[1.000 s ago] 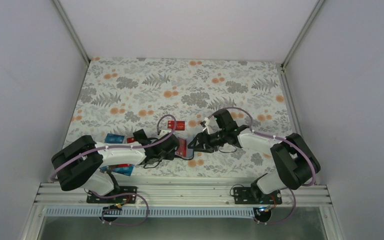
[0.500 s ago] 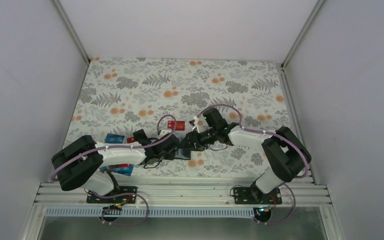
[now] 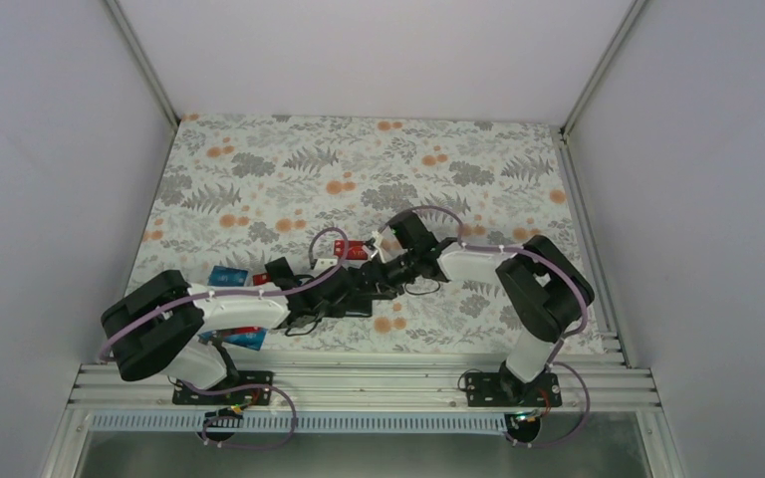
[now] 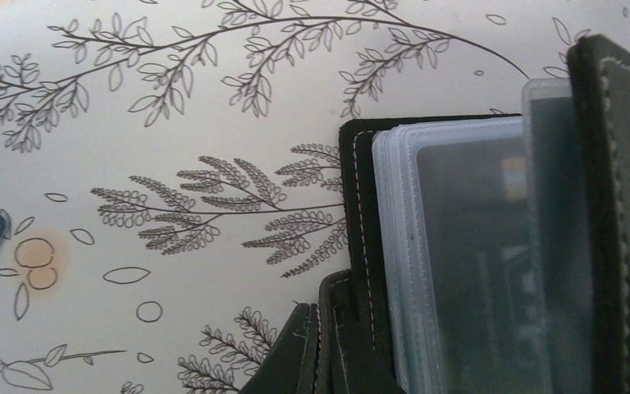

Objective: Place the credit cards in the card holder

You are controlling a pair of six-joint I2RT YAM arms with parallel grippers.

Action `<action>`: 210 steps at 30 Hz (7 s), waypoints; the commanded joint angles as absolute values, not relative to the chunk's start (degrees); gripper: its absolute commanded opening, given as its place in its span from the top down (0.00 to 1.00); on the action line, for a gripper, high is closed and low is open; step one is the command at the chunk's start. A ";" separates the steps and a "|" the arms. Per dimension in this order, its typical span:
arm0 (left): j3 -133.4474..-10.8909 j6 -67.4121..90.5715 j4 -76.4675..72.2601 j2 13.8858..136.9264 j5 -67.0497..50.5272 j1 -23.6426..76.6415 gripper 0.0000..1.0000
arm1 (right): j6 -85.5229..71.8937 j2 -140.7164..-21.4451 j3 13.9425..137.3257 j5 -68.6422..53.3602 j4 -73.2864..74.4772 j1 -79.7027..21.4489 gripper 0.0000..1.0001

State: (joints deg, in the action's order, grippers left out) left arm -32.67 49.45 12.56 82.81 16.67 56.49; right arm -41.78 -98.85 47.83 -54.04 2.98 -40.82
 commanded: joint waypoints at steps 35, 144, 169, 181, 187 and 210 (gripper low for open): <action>-36.40 48.60 19.13 83.81 16.86 56.83 0.98 | -29.17 -105.01 53.56 -46.70 9.11 -39.22 0.70; -59.04 49.31 37.78 94.25 10.27 56.43 0.98 | -41.50 -101.63 43.34 -32.06 6.50 -41.47 0.65; -60.12 47.47 34.91 97.34 8.65 56.60 0.98 | -36.72 -93.10 45.56 -33.93 11.66 -39.26 0.61; -60.29 46.87 34.96 97.38 8.65 56.80 0.98 | -31.05 -91.23 41.38 -26.65 15.67 -36.65 0.62; -61.17 46.31 34.96 97.89 8.16 57.00 0.98 | -29.27 -93.60 41.01 -33.63 10.75 -36.70 0.63; -64.11 44.43 36.39 100.72 6.19 57.60 0.98 | -29.13 -97.92 40.69 -35.66 8.17 -36.68 0.67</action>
State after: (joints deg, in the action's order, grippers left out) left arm -62.81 45.41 36.32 99.74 8.27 57.04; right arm -30.17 -95.96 41.32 -37.10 8.45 -36.67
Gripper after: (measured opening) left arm 0.025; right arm 0.334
